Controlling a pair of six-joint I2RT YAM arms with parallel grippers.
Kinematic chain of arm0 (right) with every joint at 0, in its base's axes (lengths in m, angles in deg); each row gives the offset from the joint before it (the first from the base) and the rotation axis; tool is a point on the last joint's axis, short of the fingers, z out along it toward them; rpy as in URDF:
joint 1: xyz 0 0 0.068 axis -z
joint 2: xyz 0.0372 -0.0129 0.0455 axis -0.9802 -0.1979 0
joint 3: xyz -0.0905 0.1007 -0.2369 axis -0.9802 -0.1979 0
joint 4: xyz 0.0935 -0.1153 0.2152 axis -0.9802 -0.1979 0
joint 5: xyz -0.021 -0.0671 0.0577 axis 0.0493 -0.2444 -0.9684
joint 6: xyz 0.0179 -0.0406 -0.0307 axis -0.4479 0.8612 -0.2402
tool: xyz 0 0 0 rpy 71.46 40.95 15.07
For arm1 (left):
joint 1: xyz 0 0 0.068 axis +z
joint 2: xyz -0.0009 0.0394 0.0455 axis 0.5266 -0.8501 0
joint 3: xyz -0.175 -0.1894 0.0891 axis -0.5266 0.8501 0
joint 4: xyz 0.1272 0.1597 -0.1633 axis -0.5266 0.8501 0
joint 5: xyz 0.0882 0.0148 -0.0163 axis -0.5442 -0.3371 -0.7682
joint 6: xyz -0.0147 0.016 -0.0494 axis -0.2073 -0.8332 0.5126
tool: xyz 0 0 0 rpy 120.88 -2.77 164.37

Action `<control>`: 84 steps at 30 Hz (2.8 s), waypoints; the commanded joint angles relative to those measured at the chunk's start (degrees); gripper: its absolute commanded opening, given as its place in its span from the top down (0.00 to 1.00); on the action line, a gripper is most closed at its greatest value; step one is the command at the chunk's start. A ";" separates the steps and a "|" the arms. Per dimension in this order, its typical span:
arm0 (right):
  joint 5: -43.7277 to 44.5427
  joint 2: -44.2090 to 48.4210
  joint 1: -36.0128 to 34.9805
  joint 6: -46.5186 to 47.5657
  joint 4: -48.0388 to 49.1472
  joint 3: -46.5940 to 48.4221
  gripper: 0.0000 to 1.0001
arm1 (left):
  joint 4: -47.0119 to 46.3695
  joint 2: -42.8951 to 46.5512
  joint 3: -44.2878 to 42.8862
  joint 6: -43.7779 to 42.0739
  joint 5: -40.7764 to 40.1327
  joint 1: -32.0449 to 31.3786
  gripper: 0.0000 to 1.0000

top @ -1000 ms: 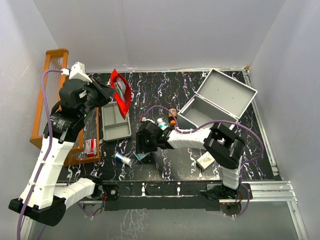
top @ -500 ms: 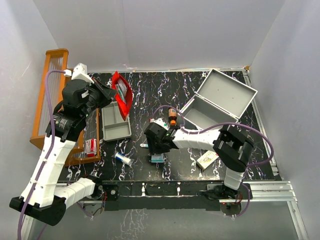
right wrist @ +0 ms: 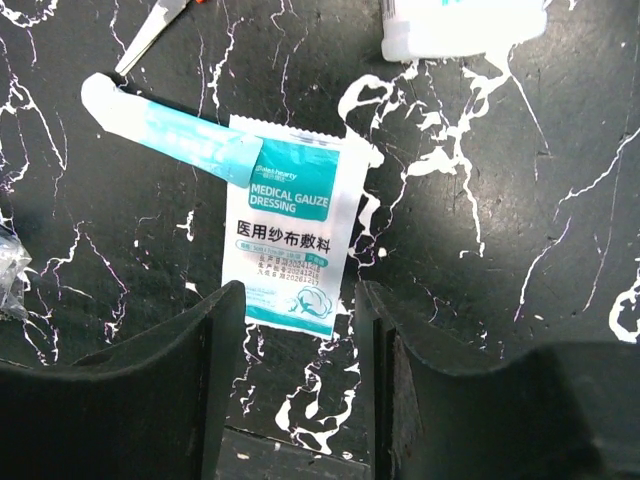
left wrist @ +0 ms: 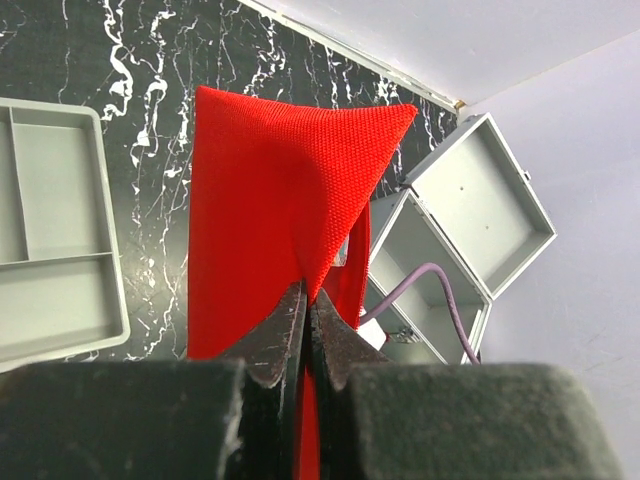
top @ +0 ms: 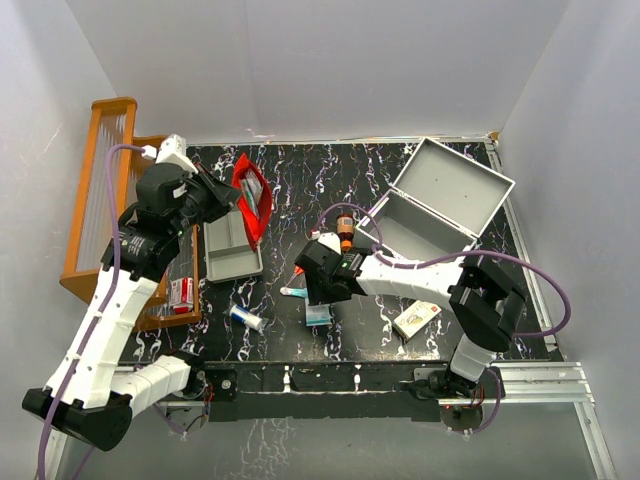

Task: Organize the medicine kit

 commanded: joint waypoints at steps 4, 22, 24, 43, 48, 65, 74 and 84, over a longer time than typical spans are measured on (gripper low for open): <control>-1.42 -0.63 0.12 -2.66 -0.57 -0.33 0.56 | -3.11 0.32 1.55 0.88 3.38 0.35 1.00; 1.54 -8.89 0.12 -1.65 -4.05 3.23 0.78 | -3.53 0.54 2.97 1.05 3.64 0.43 1.00; 1.51 -9.31 0.12 -1.55 -4.23 2.98 0.86 | -3.46 0.69 2.97 0.96 3.48 0.41 1.00; 11.16 7.41 0.24 -5.94 -7.00 -3.68 1.00 | -5.13 0.11 6.74 -0.59 3.22 0.42 1.00; 14.89 15.55 0.21 -8.28 -4.09 -8.84 1.00 | -11.98 -0.98 13.89 -0.29 10.31 0.43 1.00; 20.25 37.45 0.22 -12.49 6.77 -12.08 1.00 | -50.51 -4.04 38.98 25.05 28.80 -2.74 1.00; 14.38 36.64 0.26 -13.26 14.61 -9.51 1.00 | -59.30 -8.11 45.09 29.44 24.86 -7.98 1.00; 7.88 30.21 0.26 -14.62 18.61 -8.81 1.00 | -59.90 -10.08 49.29 31.21 24.17 -8.60 1.00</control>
